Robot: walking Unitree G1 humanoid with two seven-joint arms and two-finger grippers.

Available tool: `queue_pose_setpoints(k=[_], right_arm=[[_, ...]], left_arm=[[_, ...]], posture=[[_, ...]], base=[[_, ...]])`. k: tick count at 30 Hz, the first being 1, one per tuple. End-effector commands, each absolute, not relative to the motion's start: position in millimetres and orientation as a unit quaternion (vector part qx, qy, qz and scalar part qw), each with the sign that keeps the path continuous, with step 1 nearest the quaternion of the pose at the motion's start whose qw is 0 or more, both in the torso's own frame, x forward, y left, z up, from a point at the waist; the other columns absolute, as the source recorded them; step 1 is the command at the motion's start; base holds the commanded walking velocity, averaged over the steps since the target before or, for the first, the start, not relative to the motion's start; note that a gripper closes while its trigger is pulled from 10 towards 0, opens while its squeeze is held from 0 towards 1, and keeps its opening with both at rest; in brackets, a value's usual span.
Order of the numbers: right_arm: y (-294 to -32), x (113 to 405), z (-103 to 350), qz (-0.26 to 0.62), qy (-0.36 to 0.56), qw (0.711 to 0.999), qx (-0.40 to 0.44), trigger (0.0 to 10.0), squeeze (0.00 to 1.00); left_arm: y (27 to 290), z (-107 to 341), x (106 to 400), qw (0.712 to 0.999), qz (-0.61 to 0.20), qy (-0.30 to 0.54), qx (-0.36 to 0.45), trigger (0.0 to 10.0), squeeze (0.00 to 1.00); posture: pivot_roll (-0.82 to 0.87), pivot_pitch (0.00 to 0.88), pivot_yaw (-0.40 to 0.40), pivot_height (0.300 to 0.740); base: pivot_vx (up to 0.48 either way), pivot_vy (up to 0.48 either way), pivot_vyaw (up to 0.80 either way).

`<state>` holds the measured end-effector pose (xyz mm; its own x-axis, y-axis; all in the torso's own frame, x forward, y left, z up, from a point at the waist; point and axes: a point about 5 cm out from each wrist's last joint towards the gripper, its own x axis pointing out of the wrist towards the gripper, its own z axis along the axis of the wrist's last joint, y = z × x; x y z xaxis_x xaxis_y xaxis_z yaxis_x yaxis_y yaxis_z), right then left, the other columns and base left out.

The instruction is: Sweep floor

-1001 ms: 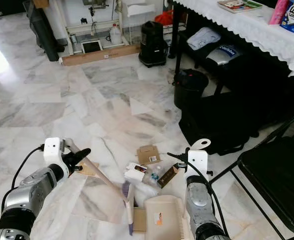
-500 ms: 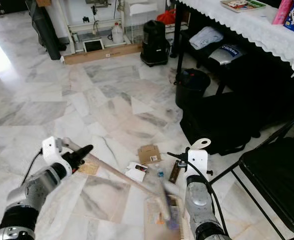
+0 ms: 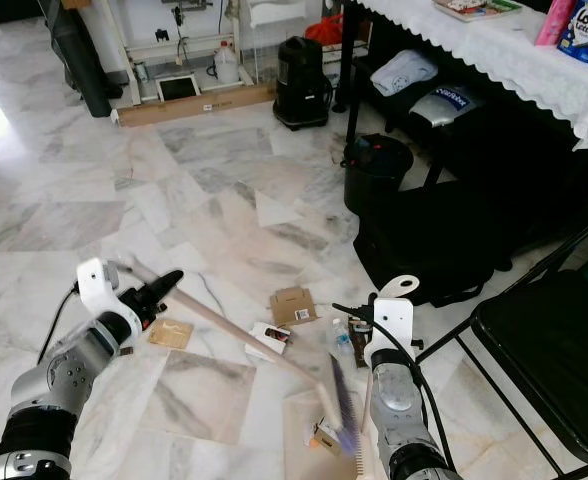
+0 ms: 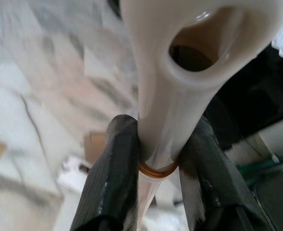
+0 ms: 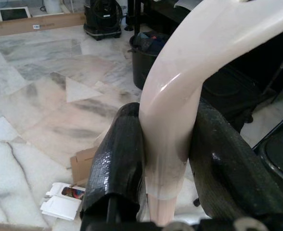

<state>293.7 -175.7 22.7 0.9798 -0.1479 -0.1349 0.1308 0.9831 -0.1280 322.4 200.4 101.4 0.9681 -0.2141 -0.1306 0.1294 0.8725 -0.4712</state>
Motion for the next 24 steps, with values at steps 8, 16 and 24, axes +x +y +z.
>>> queue_pose_setpoints(k=[8, 16, 24], right_arm=[[-172, 300, 32, -0.067, 0.052, 0.995, -0.046, 10.0, 0.00], [-174, 316, 66, -0.087, -0.029, 0.996, -0.007, 10.0, 0.00], [-170, 315, 80, -0.081, -0.063, 0.995, 0.003, 10.0, 0.00]], left_arm=[[202, 138, 324, 0.980, -0.078, -0.043, -0.177, 10.0, 0.00], [189, 146, 322, 0.987, -0.075, -0.089, -0.109, 10.0, 0.00], [184, 145, 320, 0.987, -0.079, -0.097, -0.105, 10.0, 0.00]], posture=[[-0.01, 0.086, 0.006, 0.740], [-0.03, 0.077, 0.001, 0.740], [-0.03, 0.062, -0.003, 0.740]], base=[[0.000, 0.000, 0.00], [0.000, 0.000, 0.00], [0.000, 0.000, 0.00]])
